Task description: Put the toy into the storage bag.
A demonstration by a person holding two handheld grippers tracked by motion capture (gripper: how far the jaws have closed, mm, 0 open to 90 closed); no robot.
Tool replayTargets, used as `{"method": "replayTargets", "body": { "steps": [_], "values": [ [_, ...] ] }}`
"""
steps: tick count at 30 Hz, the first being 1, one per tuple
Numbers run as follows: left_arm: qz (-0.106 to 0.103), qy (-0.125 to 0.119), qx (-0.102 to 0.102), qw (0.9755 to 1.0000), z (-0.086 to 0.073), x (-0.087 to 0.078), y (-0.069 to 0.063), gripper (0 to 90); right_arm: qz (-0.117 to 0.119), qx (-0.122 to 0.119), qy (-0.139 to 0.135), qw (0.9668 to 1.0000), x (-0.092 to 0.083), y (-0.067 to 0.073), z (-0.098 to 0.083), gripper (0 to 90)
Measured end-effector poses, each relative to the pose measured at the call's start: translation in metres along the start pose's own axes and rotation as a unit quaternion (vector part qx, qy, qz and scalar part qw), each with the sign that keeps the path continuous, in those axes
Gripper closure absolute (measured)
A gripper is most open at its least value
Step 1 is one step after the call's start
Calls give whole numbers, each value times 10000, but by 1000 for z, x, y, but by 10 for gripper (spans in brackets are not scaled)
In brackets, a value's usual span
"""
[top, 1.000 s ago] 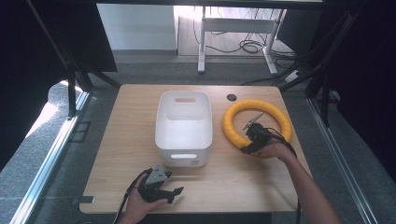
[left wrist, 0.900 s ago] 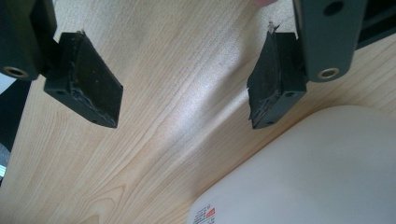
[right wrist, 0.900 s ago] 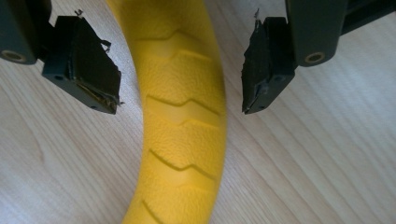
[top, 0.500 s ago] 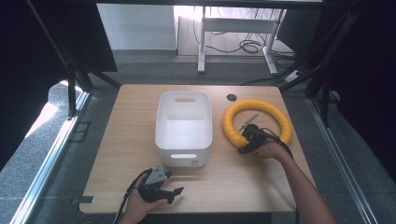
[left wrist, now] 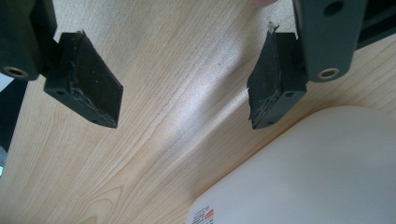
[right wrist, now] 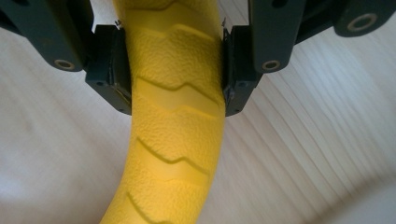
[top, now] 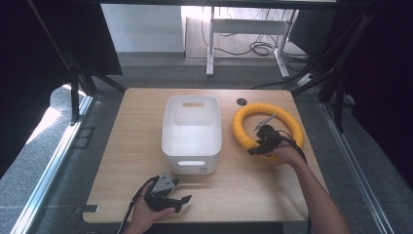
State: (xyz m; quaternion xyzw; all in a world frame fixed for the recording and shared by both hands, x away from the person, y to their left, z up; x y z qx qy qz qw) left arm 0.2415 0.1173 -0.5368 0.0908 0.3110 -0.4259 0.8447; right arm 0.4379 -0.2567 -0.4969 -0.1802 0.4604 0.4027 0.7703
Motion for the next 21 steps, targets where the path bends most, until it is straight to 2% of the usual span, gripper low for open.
{"method": "replayTargets", "body": {
  "steps": [3,6,12,13,15,17,19,21],
  "values": [
    [-12,10,5,10000,0,1,-1,265,209,231,-470,9984,-17,-4,3,512],
    [-17,12,3,10000,0,1,-1,265,379,337,-811,9954,-30,-6,6,514],
    [-17,13,2,10000,0,2,-1,265,718,601,-1583,9829,-57,-6,14,515],
    [-19,12,0,10000,0,2,-1,265,793,615,-1682,9806,-61,-6,14,515],
    [-24,16,-1,10000,0,2,-1,265,797,604,-1841,9778,-68,-6,17,516],
    [-29,22,-1,10000,0,2,-1,265,863,623,-2029,9734,-75,-6,19,516],
    [-34,20,-1,10000,0,2,-2,265,978,673,-2266,9667,-82,-5,21,517],
    [-32,17,-4,10000,0,2,-2,265,1016,685,-2389,9633,-87,-5,22,517]
  ]
}}
Point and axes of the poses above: each handheld gripper's, and its own axes: x roughly forward along the jaws, z roughly out of its top, y roughly to its left, the point moved 1 cm from there along x, roughly forward along the jaws, and after that the axes turned 2 degrees about -y, right-handed, at the moved point
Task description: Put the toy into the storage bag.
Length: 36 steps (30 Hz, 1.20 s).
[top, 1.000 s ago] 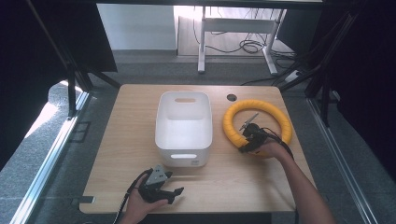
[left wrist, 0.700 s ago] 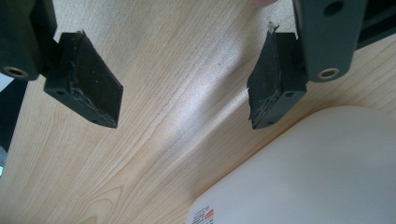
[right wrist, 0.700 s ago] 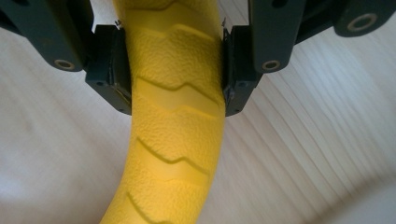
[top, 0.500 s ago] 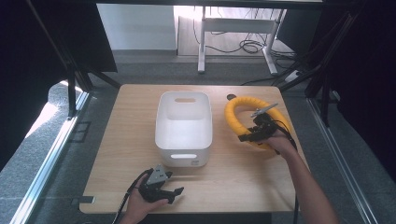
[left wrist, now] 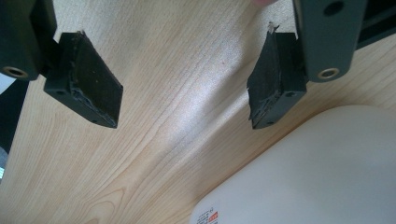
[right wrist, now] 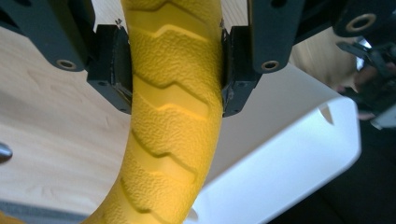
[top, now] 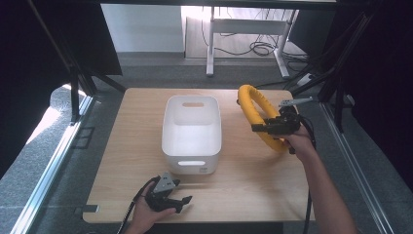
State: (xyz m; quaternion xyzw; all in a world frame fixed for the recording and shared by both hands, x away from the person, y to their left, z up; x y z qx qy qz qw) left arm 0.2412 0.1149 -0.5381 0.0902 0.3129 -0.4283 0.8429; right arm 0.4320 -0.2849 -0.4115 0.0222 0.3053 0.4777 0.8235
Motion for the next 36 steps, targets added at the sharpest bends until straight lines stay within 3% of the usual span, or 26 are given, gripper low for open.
{"method": "replayTargets", "body": {
  "steps": [13,21,36],
  "values": [
    [2,27,12,10000,0,0,0,265,42,-72,-436,9990,-17,11,7,518],
    [-8,38,23,10000,0,1,0,265,79,-259,-701,9972,-28,25,15,517],
    [-15,34,-1,10000,-1,3,-1,265,332,-392,-865,9949,-26,42,16,517]
  ]
}}
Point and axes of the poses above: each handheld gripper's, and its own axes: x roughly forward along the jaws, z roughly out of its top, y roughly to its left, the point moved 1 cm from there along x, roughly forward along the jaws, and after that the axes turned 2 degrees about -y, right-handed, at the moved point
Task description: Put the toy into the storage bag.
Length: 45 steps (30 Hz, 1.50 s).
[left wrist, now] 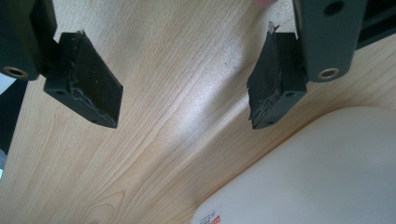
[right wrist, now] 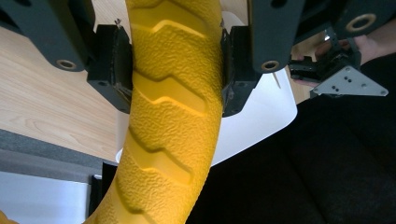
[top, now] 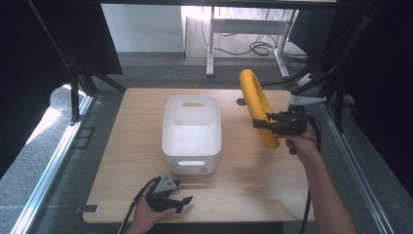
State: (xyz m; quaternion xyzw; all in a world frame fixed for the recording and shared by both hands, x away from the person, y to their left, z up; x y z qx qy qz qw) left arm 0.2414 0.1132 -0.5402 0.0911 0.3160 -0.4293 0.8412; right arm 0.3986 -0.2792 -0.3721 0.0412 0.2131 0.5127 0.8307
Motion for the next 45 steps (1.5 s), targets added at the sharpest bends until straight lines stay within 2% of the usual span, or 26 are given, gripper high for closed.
{"method": "replayTargets", "body": {
  "steps": [14,28,45],
  "values": [
    [-2,-5,-5,10000,0,0,0,265,159,-163,-115,9997,4,19,4,517],
    [-5,13,17,10000,0,0,0,264,410,-446,-379,9974,10,50,26,516],
    [-7,10,-9,10000,0,0,0,265,574,-542,-622,9949,24,65,44,516]
  ]
}}
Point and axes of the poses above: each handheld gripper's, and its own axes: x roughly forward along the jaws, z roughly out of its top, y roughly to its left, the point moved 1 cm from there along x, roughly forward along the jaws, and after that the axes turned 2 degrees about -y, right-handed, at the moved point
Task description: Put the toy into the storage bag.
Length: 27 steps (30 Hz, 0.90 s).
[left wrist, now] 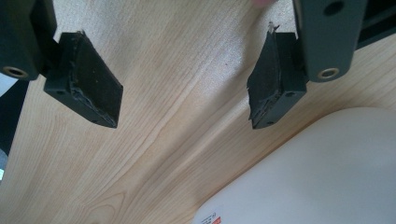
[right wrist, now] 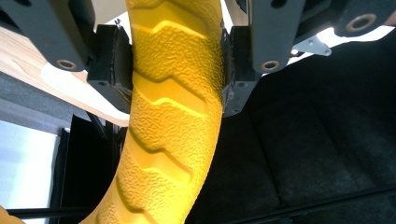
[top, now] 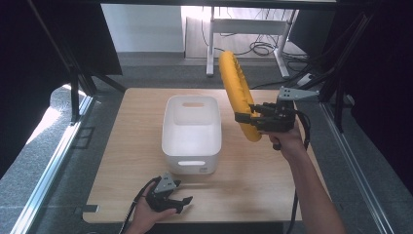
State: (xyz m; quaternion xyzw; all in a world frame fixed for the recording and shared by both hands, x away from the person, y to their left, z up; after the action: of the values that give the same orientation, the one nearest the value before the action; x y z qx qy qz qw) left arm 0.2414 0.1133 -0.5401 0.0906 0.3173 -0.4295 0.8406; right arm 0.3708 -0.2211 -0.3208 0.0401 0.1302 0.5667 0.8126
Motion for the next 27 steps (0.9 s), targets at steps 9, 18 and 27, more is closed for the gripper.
{"method": "replayTargets", "body": {
  "steps": [9,18,27],
  "values": [
    [-2,1,3,10000,0,0,0,265,45,32,-48,10000,5,7,8,516],
    [-4,17,5,10000,0,0,0,264,118,6,-129,9998,11,13,14,516],
    [-5,34,-10,10000,-1,1,1,264,232,-29,-173,9996,21,19,18,516]
  ]
}}
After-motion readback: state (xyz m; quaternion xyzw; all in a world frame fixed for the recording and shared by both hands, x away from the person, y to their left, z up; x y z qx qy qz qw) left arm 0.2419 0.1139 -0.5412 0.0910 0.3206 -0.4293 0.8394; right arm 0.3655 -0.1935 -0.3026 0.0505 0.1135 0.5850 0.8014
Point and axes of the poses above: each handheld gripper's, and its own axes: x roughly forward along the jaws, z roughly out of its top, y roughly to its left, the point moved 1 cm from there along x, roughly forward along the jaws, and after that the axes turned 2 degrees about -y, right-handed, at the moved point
